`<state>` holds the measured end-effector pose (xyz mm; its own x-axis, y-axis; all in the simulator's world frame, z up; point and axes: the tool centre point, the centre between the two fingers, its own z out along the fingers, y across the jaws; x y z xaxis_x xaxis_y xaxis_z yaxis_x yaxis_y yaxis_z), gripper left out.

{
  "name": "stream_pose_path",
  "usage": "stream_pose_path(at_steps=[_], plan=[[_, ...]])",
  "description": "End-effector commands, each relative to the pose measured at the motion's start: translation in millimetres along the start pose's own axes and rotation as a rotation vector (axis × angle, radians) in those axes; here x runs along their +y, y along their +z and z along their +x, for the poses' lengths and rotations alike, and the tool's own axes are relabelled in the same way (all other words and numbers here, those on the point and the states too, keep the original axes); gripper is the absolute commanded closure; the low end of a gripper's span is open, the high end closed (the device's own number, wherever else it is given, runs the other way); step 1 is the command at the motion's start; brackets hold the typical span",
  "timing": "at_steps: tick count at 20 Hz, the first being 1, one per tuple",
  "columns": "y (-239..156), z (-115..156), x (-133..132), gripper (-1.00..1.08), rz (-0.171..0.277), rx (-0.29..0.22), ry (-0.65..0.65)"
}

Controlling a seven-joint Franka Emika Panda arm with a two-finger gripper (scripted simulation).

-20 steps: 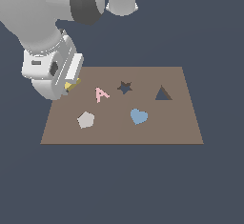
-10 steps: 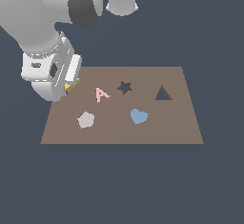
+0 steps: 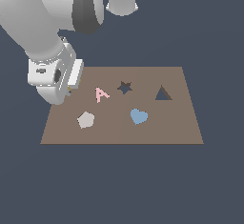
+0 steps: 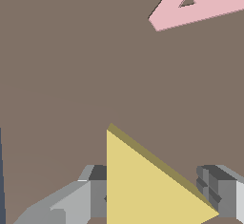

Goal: Insert a designated object into the corresponding slot on a board.

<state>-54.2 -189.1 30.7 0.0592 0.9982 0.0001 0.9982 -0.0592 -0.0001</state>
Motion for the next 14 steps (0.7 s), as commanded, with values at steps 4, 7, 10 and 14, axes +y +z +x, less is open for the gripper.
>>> stream_pose_path(at_steps=[4, 7, 10, 14], plan=[[0.8, -0.3, 0.0, 1.08, 0.0, 0.0, 0.0], [0.8, -0.3, 0.0, 1.08, 0.0, 0.0, 0.0], [-0.6, -0.3, 0.4, 1.08, -0.001, -0.001, 0.0], [-2.6, -0.2, 0.2, 1.08, 0.0, 0.0, 0.0]])
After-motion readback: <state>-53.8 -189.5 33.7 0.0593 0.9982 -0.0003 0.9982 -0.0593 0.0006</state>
